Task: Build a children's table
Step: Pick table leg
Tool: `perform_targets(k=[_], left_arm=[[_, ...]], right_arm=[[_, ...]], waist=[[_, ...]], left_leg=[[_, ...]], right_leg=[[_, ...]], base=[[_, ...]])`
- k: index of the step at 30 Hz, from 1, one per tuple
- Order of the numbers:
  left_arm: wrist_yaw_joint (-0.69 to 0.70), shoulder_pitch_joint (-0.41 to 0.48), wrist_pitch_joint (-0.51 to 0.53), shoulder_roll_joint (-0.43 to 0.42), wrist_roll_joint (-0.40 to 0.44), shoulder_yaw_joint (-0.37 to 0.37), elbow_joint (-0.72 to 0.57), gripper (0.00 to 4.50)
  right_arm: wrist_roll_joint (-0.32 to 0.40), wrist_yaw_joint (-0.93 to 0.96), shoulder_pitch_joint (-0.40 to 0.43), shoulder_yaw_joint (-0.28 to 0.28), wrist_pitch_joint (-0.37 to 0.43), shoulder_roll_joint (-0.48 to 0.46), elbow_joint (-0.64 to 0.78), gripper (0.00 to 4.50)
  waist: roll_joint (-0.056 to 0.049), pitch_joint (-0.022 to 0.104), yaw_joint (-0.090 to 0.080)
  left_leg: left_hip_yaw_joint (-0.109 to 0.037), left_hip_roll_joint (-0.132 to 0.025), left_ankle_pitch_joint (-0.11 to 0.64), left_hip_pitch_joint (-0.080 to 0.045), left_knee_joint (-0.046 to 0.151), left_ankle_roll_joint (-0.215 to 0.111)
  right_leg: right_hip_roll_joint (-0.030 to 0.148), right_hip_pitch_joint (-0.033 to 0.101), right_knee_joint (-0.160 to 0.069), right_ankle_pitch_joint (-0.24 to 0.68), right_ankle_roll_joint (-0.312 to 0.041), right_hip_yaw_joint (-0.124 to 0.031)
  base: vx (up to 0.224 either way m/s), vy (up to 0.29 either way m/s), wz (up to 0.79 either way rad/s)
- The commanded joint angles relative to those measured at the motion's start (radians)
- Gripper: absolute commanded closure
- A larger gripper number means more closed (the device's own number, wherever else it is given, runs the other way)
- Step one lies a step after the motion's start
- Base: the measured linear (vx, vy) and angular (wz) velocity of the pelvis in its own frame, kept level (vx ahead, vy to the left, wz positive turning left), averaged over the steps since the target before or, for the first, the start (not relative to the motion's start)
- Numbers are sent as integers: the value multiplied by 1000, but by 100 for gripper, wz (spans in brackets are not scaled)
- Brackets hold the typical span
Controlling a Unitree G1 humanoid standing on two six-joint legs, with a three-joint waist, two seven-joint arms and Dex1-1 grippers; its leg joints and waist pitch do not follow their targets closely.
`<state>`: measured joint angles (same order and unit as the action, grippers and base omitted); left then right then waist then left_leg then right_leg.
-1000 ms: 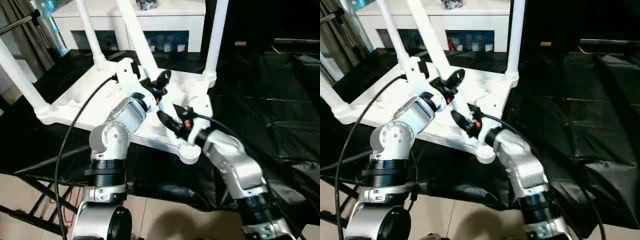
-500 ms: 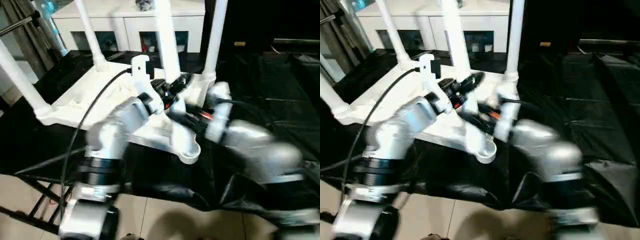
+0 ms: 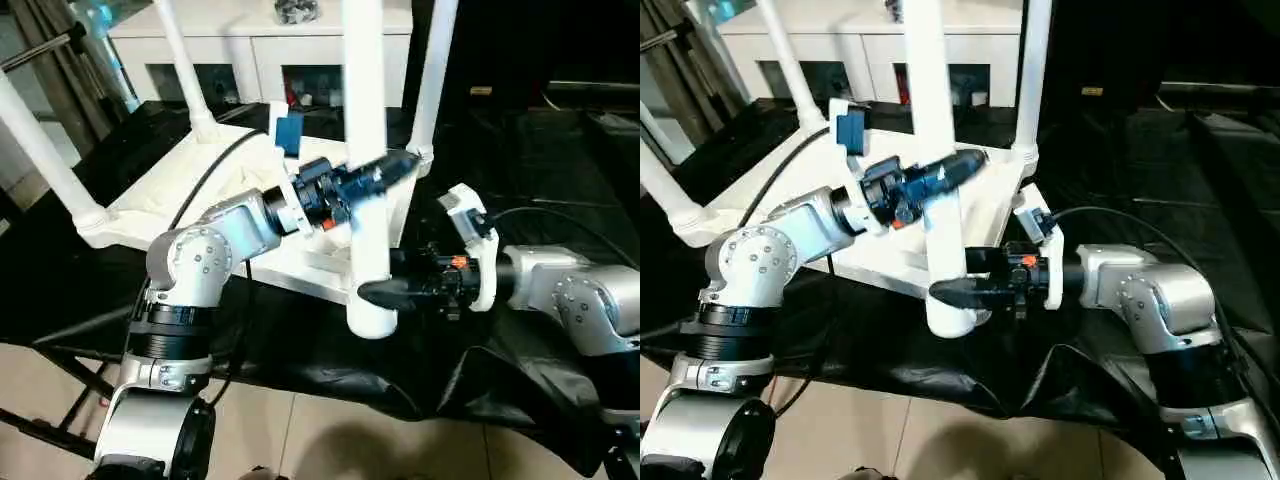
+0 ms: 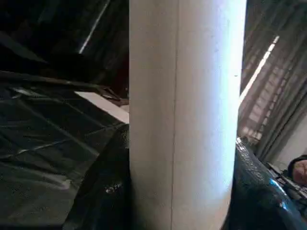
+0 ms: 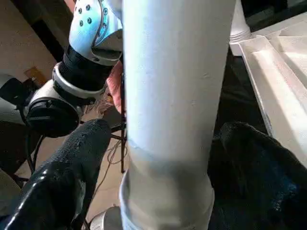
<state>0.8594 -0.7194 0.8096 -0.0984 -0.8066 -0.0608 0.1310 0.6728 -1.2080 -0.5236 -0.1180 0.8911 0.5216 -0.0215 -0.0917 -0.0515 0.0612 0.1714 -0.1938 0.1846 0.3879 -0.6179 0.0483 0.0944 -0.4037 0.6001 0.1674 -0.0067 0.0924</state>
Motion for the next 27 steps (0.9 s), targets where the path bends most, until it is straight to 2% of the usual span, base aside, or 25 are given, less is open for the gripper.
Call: perform_targets(k=[1,4,5,7,9,10,12,13,14,18,22,23,24,25,27], left_arm=[[24,-9,14,-7,-28,10,-36,265],[45,0,21,-13,-29,24,-39,265],[52,4,22,-15,-26,26,-40,265],[57,6,22,-14,-25,26,-42,265],[57,12,17,-15,-24,23,-48,265],[56,12,15,-16,-22,23,-48,265],[50,12,7,-18,-16,25,-47,265],[47,11,5,-17,-13,26,-45,265],[41,12,0,-14,-7,33,-45,265],[48,22,-2,-17,-3,44,-58,265],[52,34,-4,-20,2,52,-69,265],[52,37,-10,-21,3,52,-71,265],[51,37,-10,-21,4,52,-71,230],[36,37,-13,-17,4,45,-70,209],[21,40,0,-5,-21,27,-79,192]], right_arm=[[8,-11,-26,-3,-3,-1,4,41],[15,-29,-30,-7,4,1,-1,67],[17,-32,-27,-9,7,0,1,74],[17,-33,-24,-12,11,-1,3,74],[17,-24,-11,-18,12,-8,11,102],[18,-21,-10,-18,13,-11,12,102],[20,-15,-8,-19,15,-16,16,132],[20,-14,-7,-20,15,-17,17,132],[20,-11,-3,-21,14,-21,20,155],[21,-8,-1,-18,15,-30,20,175],[16,-5,0,-18,10,-35,14,210],[17,-3,-5,-16,9,-38,9,231],[17,-3,-5,-15,8,-38,9,236],[16,1,-7,-13,6,-40,8,241],[14,11,-5,-7,-1,-45,9,254]], waist=[[35,78,5],[36,78,5],[32,78,5],[33,78,6],[43,79,5],[35,78,6],[37,78,4],[27,79,6],[31,79,5],[36,80,6],[34,80,5],[31,79,5],[27,79,5],[29,79,4],[28,80,5]], left_leg=[[-3,-21,87,-9,61,-79],[-2,-20,80,-8,59,-84],[-3,-21,81,-8,59,-87],[-3,-22,82,-8,60,-86],[-2,-21,79,-7,60,-84],[-3,-22,82,-9,60,-82],[-2,-21,85,-9,60,-80],[-4,-21,85,-10,60,-79],[-3,-22,86,-10,59,-77],[-4,-21,83,-8,60,-78],[-4,-23,76,-9,59,-80],[-3,-22,84,-9,60,-78],[-4,-22,89,-9,60,-76],[-3,-22,95,-9,60,-72],[-4,-22,93,-9,60,-69]], right_leg=[[43,61,-67,252,-189,-39],[42,61,-66,241,-193,-39],[42,62,-66,241,-192,-39],[42,62,-66,242,-192,-38],[42,63,-66,242,-191,-39],[43,61,-66,252,-191,-39],[42,61,-67,254,-186,-39],[43,61,-66,253,-187,-38],[41,61,-67,245,-187,-38],[42,64,-65,235,-190,-39],[41,62,-63,225,-195,-39],[41,62,-66,232,-194,-38],[41,62,-65,236,-193,-38],[41,62,-67,240,-191,-38],[42,63,-65,235,-192,-38]], base=[[0,0,0],[0,0,0],[0,0,0],[0,0,0],[0,0,0],[0,0,0],[0,0,0],[0,0,0],[0,0,0],[0,0,0],[0,0,0],[0,0,0],[0,0,0],[0,0,0],[0,0,0]])
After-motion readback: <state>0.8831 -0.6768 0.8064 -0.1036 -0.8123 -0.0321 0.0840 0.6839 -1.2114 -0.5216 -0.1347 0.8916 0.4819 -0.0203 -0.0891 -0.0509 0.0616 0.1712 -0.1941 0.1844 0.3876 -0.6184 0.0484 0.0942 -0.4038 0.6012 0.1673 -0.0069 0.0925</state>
